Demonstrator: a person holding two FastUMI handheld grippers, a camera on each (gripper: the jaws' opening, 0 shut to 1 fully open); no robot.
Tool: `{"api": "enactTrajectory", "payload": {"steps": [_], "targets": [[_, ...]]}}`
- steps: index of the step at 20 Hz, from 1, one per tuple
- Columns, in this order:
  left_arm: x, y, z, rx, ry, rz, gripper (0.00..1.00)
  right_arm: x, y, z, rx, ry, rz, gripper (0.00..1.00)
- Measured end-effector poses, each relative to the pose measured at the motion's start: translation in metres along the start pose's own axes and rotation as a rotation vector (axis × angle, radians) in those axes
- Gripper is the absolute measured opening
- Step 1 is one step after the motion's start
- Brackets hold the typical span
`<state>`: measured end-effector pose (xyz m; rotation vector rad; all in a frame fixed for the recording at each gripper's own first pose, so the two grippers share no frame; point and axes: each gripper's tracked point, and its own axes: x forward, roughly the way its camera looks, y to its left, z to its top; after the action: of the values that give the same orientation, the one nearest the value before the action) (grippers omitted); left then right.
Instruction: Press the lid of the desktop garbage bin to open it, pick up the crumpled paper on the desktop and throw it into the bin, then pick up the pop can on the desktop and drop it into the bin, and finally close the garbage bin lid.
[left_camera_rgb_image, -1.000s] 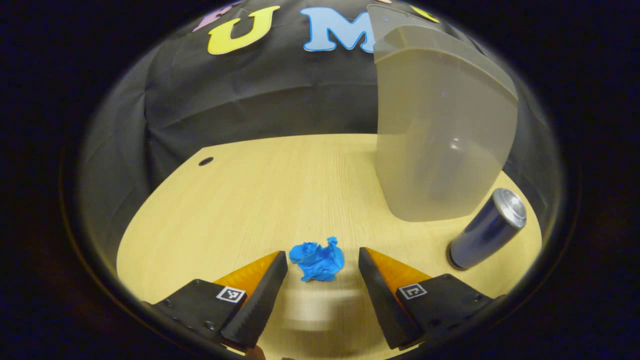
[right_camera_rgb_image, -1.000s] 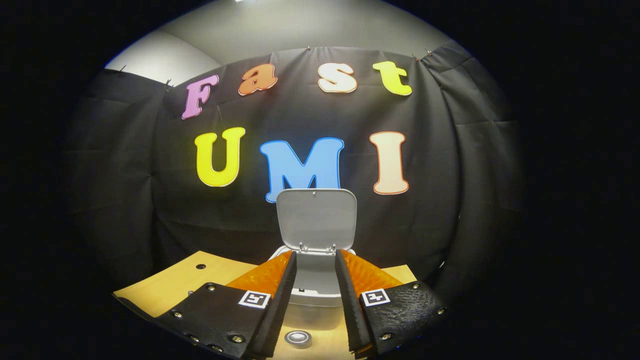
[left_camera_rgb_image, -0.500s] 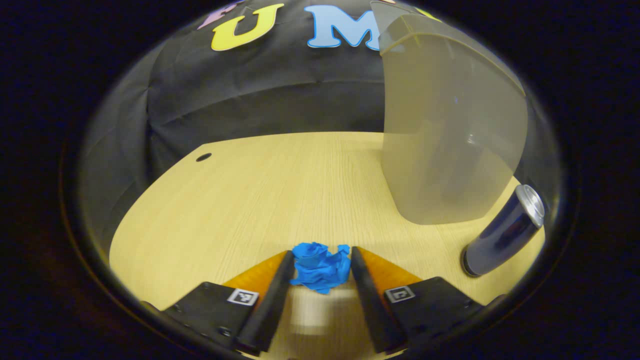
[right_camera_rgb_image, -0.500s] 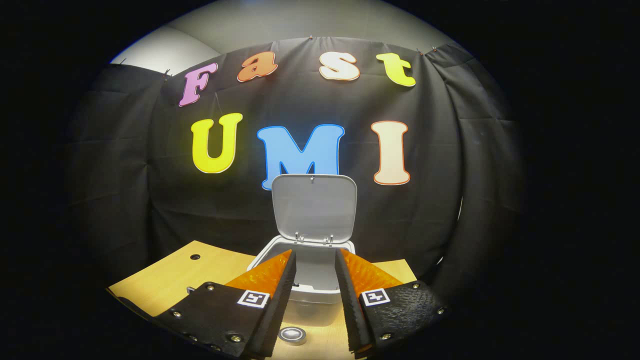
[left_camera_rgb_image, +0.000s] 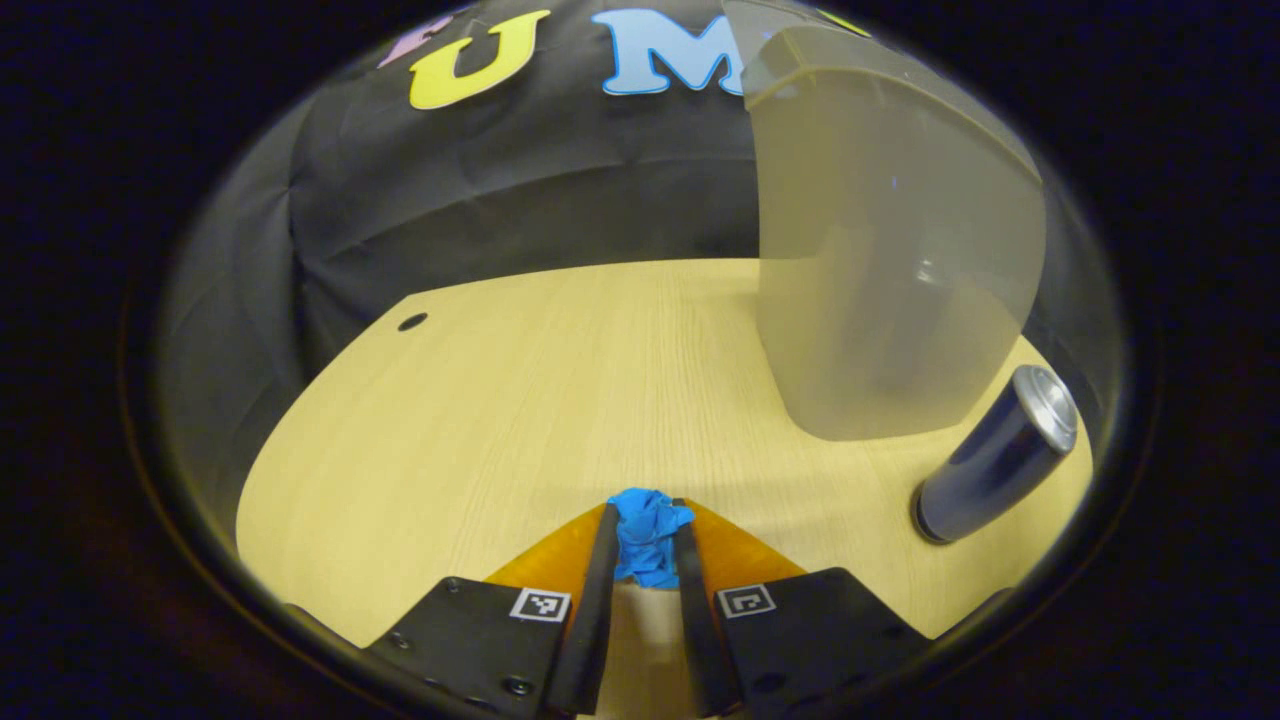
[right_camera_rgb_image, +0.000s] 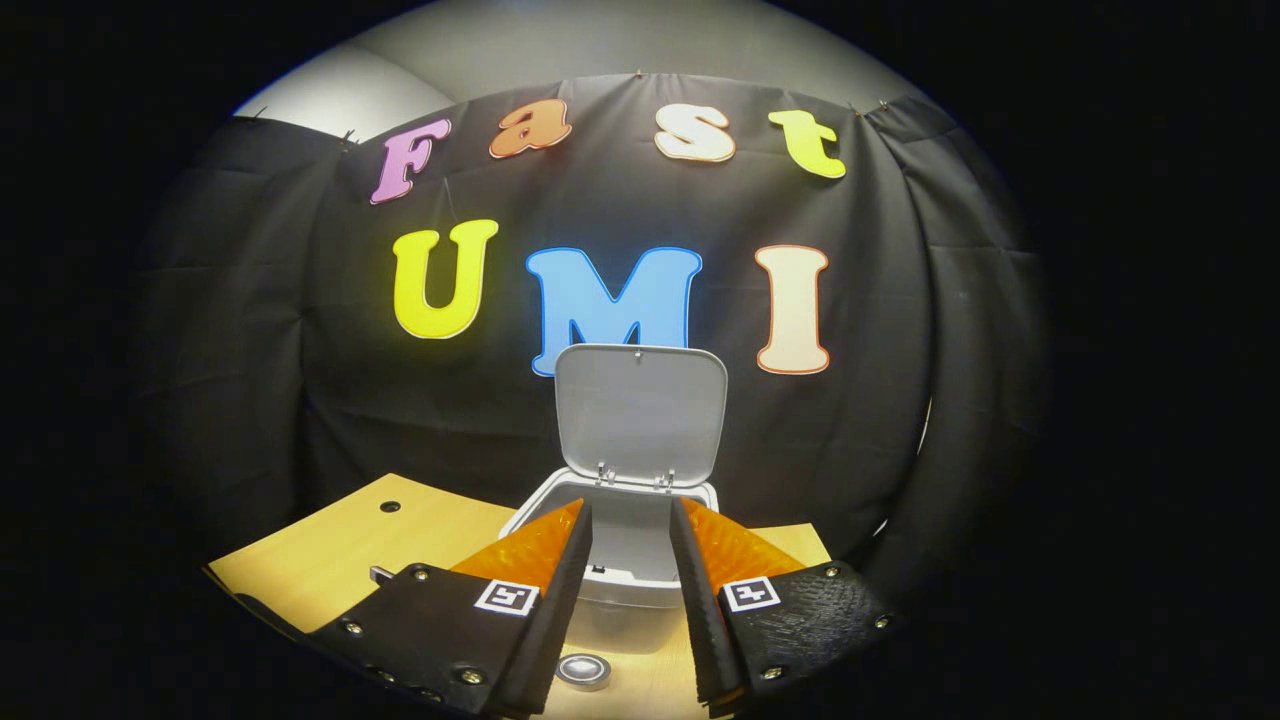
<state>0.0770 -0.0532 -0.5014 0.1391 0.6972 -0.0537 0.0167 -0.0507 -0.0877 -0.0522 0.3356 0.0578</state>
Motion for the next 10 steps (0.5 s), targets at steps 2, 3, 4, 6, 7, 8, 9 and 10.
{"api": "enactTrajectory", "payload": {"steps": [2,3,4,6,7,8,9,10], "targets": [[-0.01,-0.004,0.009,0.007,-0.024,-0.01,0.42,-0.003,0.001,0.0,0.004,-0.004,0.002,0.53],[-0.016,-0.007,0.015,0.009,-0.042,-0.012,0.42,-0.005,0.002,-0.001,0.008,-0.006,0.002,0.53],[-0.02,-0.008,0.022,0.006,-0.058,-0.013,0.42,-0.007,0.002,-0.002,0.013,-0.007,0.001,0.53],[-0.029,-0.012,0.04,-0.017,-0.099,-0.014,0.4,-0.01,0.0,-0.003,0.023,-0.011,-0.001,0.53],[-0.037,-0.013,0.053,-0.024,-0.128,-0.014,0.42,-0.012,-0.001,-0.003,0.028,-0.013,-0.004,0.53],[-0.043,-0.013,0.067,-0.027,-0.156,-0.014,0.42,-0.014,-0.003,-0.003,0.034,-0.017,-0.008,0.53],[-0.054,-0.011,0.083,-0.03,-0.186,-0.014,0.41,-0.016,-0.004,-0.003,0.041,-0.021,-0.011,0.53],[-0.063,-0.008,0.102,-0.031,-0.218,-0.014,0.41,-0.017,-0.005,-0.004,0.046,-0.024,-0.015,0.53]]}}
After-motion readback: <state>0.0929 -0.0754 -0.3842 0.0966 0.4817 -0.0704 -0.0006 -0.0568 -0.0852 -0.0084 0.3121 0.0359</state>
